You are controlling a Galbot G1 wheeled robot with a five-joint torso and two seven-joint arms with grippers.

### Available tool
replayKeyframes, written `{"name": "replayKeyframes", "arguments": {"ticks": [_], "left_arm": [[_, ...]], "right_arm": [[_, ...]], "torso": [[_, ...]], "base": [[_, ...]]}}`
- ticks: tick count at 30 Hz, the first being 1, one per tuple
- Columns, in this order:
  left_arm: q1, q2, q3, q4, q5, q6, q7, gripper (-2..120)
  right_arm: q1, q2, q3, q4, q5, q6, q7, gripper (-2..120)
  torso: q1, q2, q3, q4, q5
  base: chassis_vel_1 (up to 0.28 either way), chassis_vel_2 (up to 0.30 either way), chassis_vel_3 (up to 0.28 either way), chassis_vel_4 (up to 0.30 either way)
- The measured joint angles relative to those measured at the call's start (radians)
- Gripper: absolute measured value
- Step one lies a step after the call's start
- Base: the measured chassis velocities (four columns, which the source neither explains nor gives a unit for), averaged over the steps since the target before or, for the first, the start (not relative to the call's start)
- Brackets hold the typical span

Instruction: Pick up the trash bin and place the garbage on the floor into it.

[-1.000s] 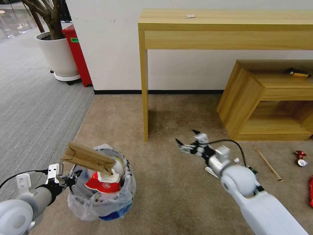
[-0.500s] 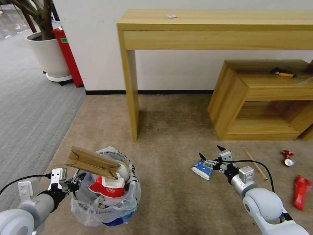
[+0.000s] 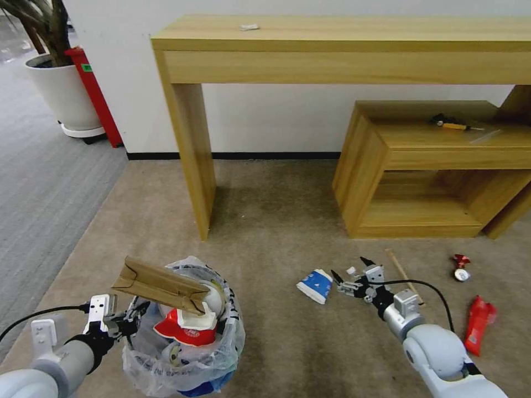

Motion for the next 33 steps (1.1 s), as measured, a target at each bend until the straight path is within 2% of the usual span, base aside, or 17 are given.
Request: {"name": "replayKeyframes", "arguments": {"ticks": [1,4,9,12,14,17,22,30,33], "left_arm": [[0.0,0.0,0.0,0.0,0.0,0.0,0.0,0],[0.014,-0.008,0.002,-0.012,0.004,0.0,-0.002,0],[0.027,-0.015,0.001,-0.02,0.009,0.0,-0.003,0],[0.041,-0.021,-0.001,-0.027,0.017,0.0,-0.004,0],[0.044,-0.022,-0.002,-0.028,0.018,0.0,-0.004,0],[0.046,-0.022,0.0,-0.03,0.018,0.0,-0.004,0],[0.041,-0.022,0.007,-0.029,0.018,0.0,-0.004,0],[0.037,-0.02,0.011,-0.021,0.018,0.0,0.009,0],[0.034,-0.02,0.013,-0.02,0.02,0.0,0.014,0]], "right_arm": [[0.0,0.0,0.0,0.0,0.0,0.0,0.0,100],[0.094,0.005,-0.104,-0.153,0.006,0.014,-0.032,100],[0.175,0.026,-0.184,-0.274,0.004,0.015,-0.055,100],[0.266,0.077,-0.25,-0.407,-0.003,0.021,-0.071,100],[0.292,0.094,-0.271,-0.451,0.0,0.019,-0.075,100],[0.368,0.123,-0.343,-0.543,0.121,-0.063,-0.062,100],[0.408,0.151,-0.365,-0.615,0.125,-0.07,-0.052,100],[0.495,0.186,-0.396,-0.751,0.037,-0.045,-0.051,98],[0.517,0.199,-0.4,-0.776,0.002,-0.037,-0.049,91]], "torso": [[0.0,0.0,0.0,0.0,0.0],[0.0,0.0,0.0,-0.0003,0.0002],[0.0,0.0,0.0,0.0,-0.0007],[0.0,0.0,0.0,0.0007,-0.0002],[0.0,0.0,0.0,0.0006,-0.0002],[0.0,0.0,0.0,0.0001,-0.0003],[0.0,0.0,0.0,0.0002,-0.0004],[0.0,0.0,0.0,0.0001,-0.0004],[0.0,0.0,0.0,0.0001,-0.0003]], "base": [[-0.158,-0.178,0.132,0.132],[-0.076,-0.1,0.066,0.06],[-0.006,-0.016,0.002,0.004],[0.0,0.0,0.0,0.0],[0.0,0.0,0.0,0.0],[0.0,0.0,0.0,0.0],[0.0,0.0,0.0,0.0],[0.0,0.0,0.0,0.0],[0.0,0.0,0.0,0.0]]}}
